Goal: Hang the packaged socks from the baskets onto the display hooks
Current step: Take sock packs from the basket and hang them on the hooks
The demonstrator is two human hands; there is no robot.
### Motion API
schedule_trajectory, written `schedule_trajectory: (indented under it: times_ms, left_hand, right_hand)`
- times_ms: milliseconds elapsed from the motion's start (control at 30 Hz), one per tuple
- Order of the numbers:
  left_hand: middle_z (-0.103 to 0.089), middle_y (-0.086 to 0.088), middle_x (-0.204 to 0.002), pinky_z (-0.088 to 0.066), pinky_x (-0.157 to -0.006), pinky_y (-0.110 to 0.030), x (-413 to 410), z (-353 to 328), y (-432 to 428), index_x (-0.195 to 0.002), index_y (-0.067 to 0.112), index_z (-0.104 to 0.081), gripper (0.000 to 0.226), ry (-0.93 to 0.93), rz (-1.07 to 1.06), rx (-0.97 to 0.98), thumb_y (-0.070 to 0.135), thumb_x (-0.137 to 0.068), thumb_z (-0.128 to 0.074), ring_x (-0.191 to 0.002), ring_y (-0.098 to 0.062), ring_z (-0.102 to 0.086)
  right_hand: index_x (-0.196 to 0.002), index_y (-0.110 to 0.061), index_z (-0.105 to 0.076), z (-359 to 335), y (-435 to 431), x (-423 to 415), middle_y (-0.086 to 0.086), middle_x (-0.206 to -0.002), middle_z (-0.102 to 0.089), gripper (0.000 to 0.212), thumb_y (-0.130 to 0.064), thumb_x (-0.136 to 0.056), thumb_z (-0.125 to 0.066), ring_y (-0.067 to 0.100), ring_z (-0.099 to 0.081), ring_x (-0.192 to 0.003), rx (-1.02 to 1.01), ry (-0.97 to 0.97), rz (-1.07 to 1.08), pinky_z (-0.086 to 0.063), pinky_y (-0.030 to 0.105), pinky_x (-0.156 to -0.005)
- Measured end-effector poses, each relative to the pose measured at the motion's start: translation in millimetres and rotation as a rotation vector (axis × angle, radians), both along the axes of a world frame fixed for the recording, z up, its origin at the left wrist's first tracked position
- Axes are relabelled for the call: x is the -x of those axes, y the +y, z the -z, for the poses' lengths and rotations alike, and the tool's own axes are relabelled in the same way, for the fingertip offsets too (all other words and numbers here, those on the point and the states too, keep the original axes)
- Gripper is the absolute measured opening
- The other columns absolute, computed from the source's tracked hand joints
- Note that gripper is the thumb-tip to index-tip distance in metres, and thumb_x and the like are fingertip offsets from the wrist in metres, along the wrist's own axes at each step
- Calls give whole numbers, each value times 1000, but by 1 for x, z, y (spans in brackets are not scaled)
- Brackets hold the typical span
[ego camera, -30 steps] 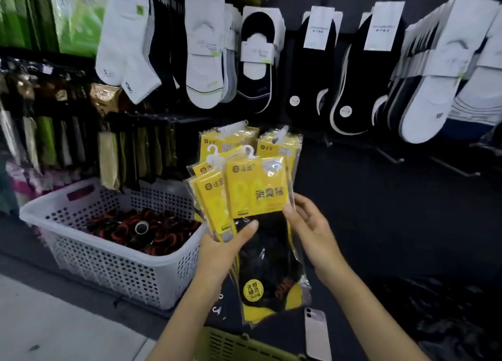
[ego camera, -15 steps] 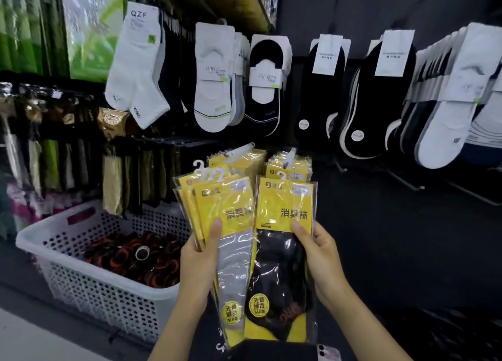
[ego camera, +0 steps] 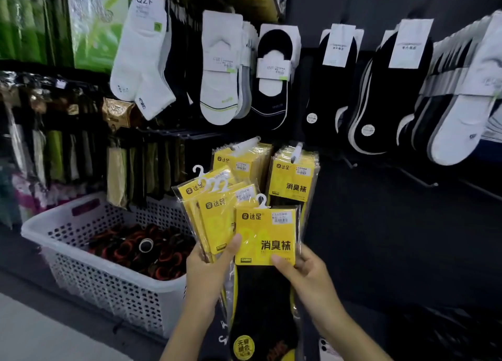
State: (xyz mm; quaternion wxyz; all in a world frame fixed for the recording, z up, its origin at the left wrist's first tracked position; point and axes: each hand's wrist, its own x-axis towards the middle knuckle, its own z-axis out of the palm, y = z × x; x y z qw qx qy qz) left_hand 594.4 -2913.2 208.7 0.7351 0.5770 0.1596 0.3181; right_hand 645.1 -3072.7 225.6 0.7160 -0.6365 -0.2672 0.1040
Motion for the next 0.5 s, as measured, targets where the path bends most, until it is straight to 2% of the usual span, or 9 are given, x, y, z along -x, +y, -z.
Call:
schedule_trajectory:
  times_ms: [133,267,400,500]
  left_hand:
    - [-73,21,-88,-48,-75,-26,2,8,3,-96,34,-64,58,0,15,6,55,-44,-79,-81,2,-68]
    - [-71,26,-84,-47,-69,-21,4,11,-1,-93,36,-63,53,3,36,-43,54,-45,-78,-76,7,-67]
    - [-73,22,-88,-50,-70,-23,6,11,-4,-95,35,-64,53,7,64,-87,54,-47,-79,-80,2,-69]
    - [-72,23,-89,-49,-70,-22,8,13,-5,-97,34,-64,56,11,71,-98,57,-47,-78,-80,3,-69]
  right_hand:
    - [-110,-18,-61,-32,-12,-15,2,-105,-72,40,-33,-73,-67,10,-69,-96,26,-110,60,-54,18,-73]
    - [-106,-21,-63,-66,-12,-31,-2,-102,-69,20,-20,-86,-66,10,-65,-96,149,-335,81,-54,22,-83]
    - [-89,-23,-68,-80,-5,-35,-9,-83,-69,7,-17,-84,-69,2,-64,-80,276,-439,-7,-52,16,-74]
    - [-81,-20,-71,-83,-3,-36,-5,-79,-72,3,-17,-82,-72,8,-67,-78,328,-457,-28,-54,17,-73]
